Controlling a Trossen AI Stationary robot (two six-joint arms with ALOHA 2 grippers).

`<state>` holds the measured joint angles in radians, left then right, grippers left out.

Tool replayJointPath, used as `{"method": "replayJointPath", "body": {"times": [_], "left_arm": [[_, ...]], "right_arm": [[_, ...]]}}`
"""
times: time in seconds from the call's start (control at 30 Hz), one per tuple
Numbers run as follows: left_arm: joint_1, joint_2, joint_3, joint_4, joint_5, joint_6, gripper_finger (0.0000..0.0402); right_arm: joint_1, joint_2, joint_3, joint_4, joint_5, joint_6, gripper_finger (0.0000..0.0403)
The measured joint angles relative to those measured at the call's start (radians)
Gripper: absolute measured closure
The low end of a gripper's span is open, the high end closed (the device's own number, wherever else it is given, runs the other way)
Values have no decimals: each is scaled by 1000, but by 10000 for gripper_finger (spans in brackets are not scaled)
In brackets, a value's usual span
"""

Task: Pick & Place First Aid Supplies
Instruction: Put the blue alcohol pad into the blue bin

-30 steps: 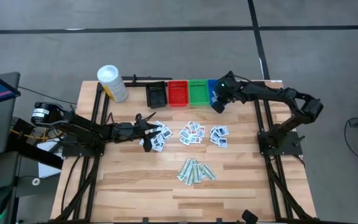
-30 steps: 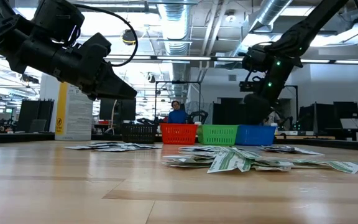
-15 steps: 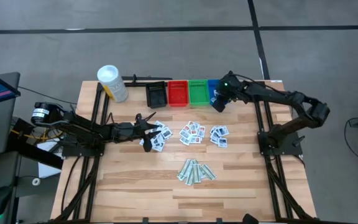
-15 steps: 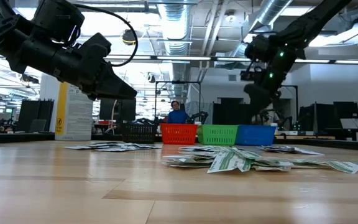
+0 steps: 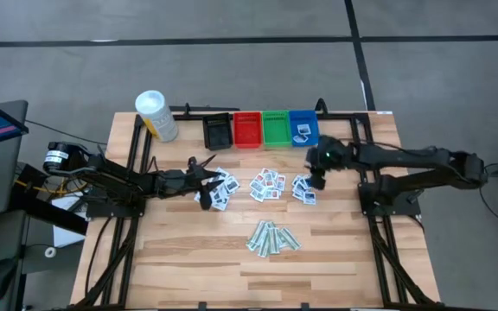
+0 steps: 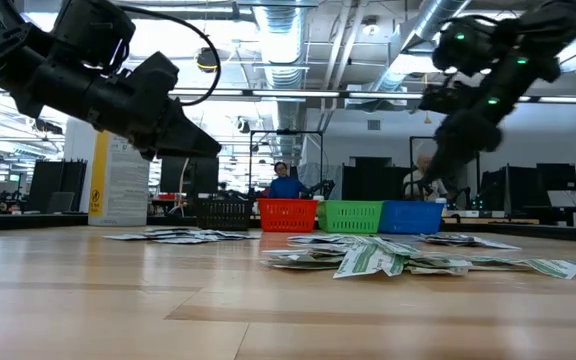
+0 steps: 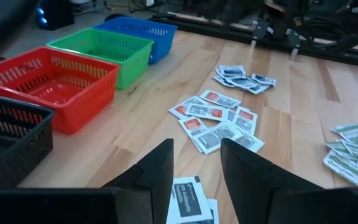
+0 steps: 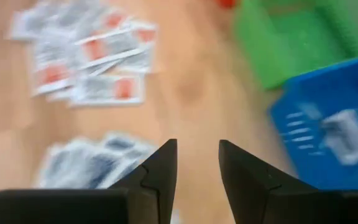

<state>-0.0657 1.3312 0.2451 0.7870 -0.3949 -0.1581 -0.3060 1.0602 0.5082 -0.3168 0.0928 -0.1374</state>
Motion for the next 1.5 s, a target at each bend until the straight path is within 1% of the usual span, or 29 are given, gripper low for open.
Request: {"method": "replayJointPath", "body": {"times": [0.13, 0.3, 0.6, 0.77, 1.0, 1.13, 1.5], "left_arm": [[9, 0, 0, 18, -1, 0, 268], [17, 0, 0, 26, -2, -3, 268], [17, 0, 0, 33, -1, -4, 268], [17, 0, 0, 33, -1, -4, 268], [17, 0, 0, 33, -1, -4, 268], [17, 0, 0, 33, -1, -4, 268], [17, 0, 0, 33, -1, -4, 268]], "right_arm": [[86, -41, -47, 3, -29, 89, 290], [169, -25, -55, -47, -18, 179, 291], [251, 50, -55, -71, -17, 183, 290], [250, 88, -55, -69, -15, 180, 290], [219, 166, -55, -63, -12, 180, 290], [196, 206, -55, -64, 11, 180, 290], [178, 220, -53, -60, 20, 181, 290]]}}
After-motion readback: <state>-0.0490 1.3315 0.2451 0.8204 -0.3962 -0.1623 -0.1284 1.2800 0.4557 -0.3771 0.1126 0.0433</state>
